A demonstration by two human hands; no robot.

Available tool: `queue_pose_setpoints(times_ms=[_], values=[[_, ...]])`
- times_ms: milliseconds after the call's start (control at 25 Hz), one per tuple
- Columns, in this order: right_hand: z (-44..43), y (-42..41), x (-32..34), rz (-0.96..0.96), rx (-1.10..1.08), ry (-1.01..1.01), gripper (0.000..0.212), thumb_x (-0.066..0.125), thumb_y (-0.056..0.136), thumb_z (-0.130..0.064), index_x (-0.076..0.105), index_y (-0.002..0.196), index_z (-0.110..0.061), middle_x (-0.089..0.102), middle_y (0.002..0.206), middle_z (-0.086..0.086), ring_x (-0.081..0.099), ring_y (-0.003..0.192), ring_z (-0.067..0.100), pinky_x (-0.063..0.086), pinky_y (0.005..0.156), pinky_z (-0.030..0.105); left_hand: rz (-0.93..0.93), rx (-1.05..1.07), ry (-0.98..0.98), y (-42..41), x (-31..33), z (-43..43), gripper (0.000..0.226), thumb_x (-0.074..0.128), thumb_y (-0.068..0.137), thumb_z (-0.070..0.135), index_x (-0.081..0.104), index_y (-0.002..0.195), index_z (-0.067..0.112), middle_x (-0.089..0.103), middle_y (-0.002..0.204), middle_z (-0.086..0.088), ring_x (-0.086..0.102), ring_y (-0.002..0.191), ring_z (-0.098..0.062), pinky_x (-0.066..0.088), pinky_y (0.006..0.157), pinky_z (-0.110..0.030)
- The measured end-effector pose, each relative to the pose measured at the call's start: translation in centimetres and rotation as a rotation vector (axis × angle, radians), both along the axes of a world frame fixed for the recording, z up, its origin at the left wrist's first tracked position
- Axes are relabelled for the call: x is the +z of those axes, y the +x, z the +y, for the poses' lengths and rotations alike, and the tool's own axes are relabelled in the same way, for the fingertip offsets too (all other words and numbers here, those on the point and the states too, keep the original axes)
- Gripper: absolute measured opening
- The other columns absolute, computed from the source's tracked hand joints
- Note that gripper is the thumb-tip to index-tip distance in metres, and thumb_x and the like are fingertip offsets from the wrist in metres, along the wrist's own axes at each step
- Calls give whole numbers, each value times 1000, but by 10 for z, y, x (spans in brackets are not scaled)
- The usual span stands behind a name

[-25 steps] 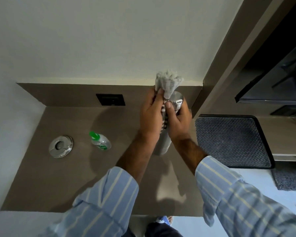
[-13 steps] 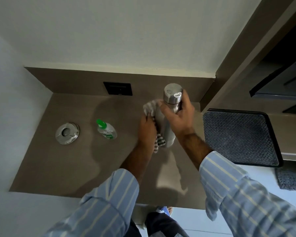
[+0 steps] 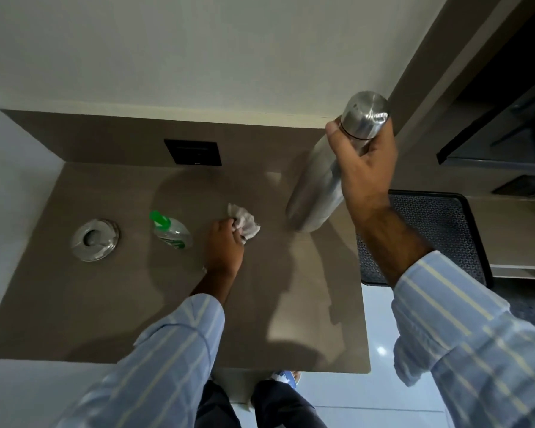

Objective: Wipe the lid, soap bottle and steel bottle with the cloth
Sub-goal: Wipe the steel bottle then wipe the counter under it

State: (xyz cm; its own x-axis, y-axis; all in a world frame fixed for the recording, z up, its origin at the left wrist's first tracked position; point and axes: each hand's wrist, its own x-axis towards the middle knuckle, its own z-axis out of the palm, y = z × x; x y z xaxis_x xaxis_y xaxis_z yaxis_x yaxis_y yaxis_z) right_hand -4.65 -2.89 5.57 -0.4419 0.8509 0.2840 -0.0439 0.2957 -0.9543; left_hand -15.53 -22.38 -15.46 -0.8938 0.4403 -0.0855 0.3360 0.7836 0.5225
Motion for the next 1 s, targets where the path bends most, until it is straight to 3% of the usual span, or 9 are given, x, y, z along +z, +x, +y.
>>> queue_pose_setpoints(times_ms=[160, 320, 400, 480, 560, 640, 760, 920, 1000], values=[[3, 7, -9, 10, 2, 14, 42, 79, 88, -21, 63, 119, 1, 68, 100, -3, 66, 92, 4, 55, 88, 24, 13, -335, 67, 42, 2, 30, 26, 61, 84, 11, 72, 106, 4, 68, 108, -24, 66, 96, -45, 51, 86, -42], [-1, 5, -12, -3, 37, -19, 41, 79, 88, -19, 62, 119, 2, 66, 95, -9, 63, 86, -1, 54, 82, 21, -175, -700, 80, 109, 3, -7, 31, 65, 87, 8, 73, 117, 5, 70, 123, -20, 67, 112, -36, 47, 101, -35], [-6, 1, -13, -28, 57, -44, 41, 79, 88, -20, 62, 121, -3, 66, 95, -13, 62, 84, -6, 53, 80, 18, -114, -573, 137, 110, -2, -51, 30, 62, 85, 12, 74, 111, 5, 73, 113, -18, 68, 102, -33, 48, 94, -32], [-12, -2, -16, -52, 87, -52, 42, 78, 89, -23, 61, 122, -3, 66, 96, -14, 62, 85, -7, 53, 81, 18, 13, -201, 148, 86, -3, -94, 28, 56, 89, 17, 71, 110, 8, 72, 105, -16, 67, 95, -34, 54, 86, -39], [-19, -7, -21, -67, 106, -54, 44, 77, 89, -27, 61, 123, -4, 66, 97, -15, 63, 88, -5, 54, 82, 18, 72, 107, 70, 54, -1, -130, 22, 59, 90, 8, 67, 110, 8, 69, 104, -16, 65, 96, -37, 55, 84, -47], [-25, -10, -29, -83, 119, -58, 45, 76, 89, -32, 60, 124, -9, 67, 99, -16, 65, 90, -5, 54, 84, 17, 67, 220, 3, 31, -3, -144, 22, 63, 87, 0, 67, 109, 4, 66, 105, -21, 63, 99, -42, 53, 87, -49], [-32, -10, -39, -110, 126, -40, 45, 76, 89, -34, 59, 124, -12, 66, 98, -17, 64, 91, -4, 56, 85, 20, 11, 138, 22, 25, -2, -120, 22, 63, 89, 6, 70, 110, 2, 68, 105, -24, 64, 98, -44, 53, 86, -48], [-37, -10, -42, -95, 119, -25, 42, 76, 90, -31, 60, 121, -8, 66, 96, -15, 64, 89, 0, 58, 84, 29, -132, -298, 118, 62, 2, -70, 29, 66, 88, 10, 73, 115, 1, 69, 118, -21, 68, 105, -38, 49, 95, -35], [-39, -8, -40, -84, 122, -17, 43, 76, 90, -28, 60, 120, -1, 68, 97, -6, 66, 89, 10, 59, 84, 37, -193, -462, 119, 88, 6, -66, 29, 69, 89, 11, 73, 117, 5, 68, 120, -16, 68, 105, -32, 47, 95, -29]])
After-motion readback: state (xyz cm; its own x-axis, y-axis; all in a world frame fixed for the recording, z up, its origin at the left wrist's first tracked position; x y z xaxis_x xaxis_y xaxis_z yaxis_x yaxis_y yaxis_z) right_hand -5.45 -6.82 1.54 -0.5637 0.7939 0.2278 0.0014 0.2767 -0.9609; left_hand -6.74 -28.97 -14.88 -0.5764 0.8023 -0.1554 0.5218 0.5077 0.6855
